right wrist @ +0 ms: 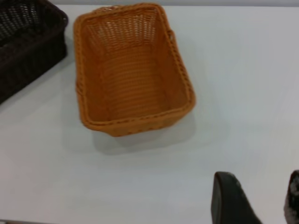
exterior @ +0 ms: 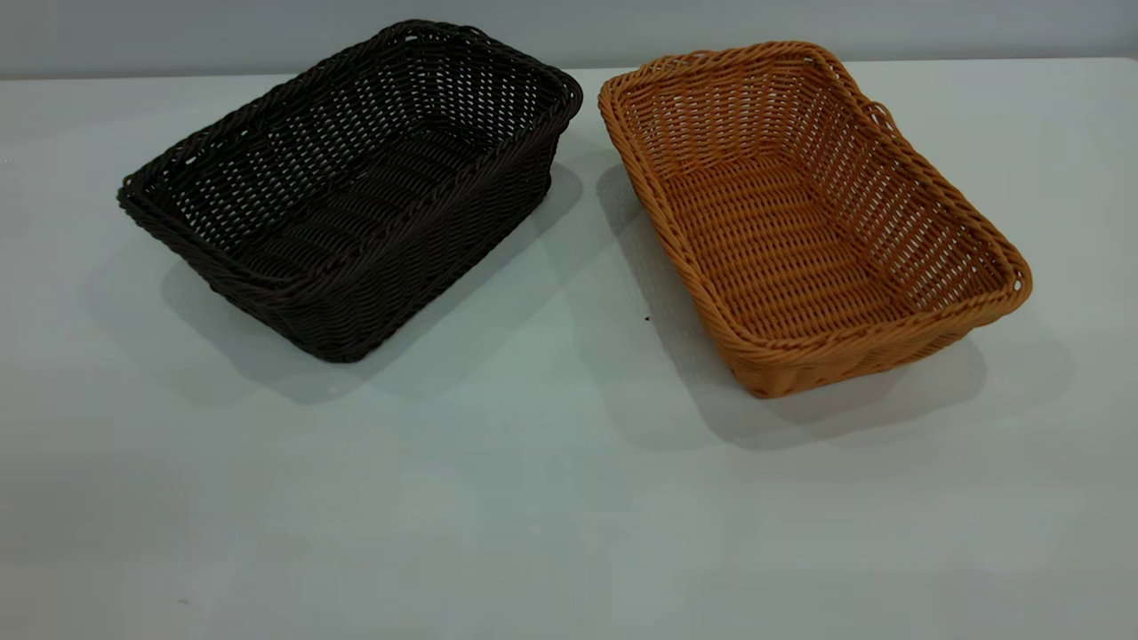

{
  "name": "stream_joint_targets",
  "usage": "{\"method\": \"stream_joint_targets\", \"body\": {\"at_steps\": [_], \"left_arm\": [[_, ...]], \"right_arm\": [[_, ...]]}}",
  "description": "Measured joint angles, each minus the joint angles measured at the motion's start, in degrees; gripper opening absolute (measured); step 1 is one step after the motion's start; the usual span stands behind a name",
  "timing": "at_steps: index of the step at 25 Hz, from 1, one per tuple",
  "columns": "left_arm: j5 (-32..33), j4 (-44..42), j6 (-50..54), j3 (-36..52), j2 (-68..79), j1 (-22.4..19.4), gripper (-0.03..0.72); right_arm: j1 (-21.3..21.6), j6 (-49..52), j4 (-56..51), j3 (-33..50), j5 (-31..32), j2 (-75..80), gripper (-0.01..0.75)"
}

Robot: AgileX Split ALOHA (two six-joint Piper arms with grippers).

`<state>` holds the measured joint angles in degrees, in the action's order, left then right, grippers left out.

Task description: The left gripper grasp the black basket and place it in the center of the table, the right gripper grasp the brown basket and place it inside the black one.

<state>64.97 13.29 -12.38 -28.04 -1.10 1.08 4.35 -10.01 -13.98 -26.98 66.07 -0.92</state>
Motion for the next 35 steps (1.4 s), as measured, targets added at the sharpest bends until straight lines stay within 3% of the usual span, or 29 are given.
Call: {"method": "stream_joint_targets", "body": {"at_steps": [11, 15, 20, 23, 29, 35], "left_arm": [[-0.7, 1.3, 0.1, -0.3, 0.2, 0.0, 0.542], [-3.4, -1.6, 1.4, -3.4, 6.1, 0.0, 0.542], [-13.8, -3.4, 1.7, -6.5, 21.6, 0.0, 0.542], [-22.2, -3.4, 1.7, -7.8, 32.5, 0.0, 0.542], [-36.3, -3.4, 1.3, -14.7, 56.1, 0.0, 0.542], [-42.8, -3.4, -1.4, -28.1, 80.6, 0.1, 0.542]], "right_arm": [[0.0, 0.4, -2.6, 0.0, -0.1, 0.0, 0.244], [0.0, 0.5, -2.6, 0.0, -0.2, 0.0, 0.323], [0.0, 0.5, -2.6, 0.0, -1.5, 0.0, 0.547], [0.0, 1.2, -2.6, -0.1, -1.7, 0.3, 0.619], [0.0, 4.2, -1.9, -0.2, -5.2, 9.1, 0.601], [0.0, 4.4, -1.9, -1.1, -13.5, 20.6, 0.591]]}}
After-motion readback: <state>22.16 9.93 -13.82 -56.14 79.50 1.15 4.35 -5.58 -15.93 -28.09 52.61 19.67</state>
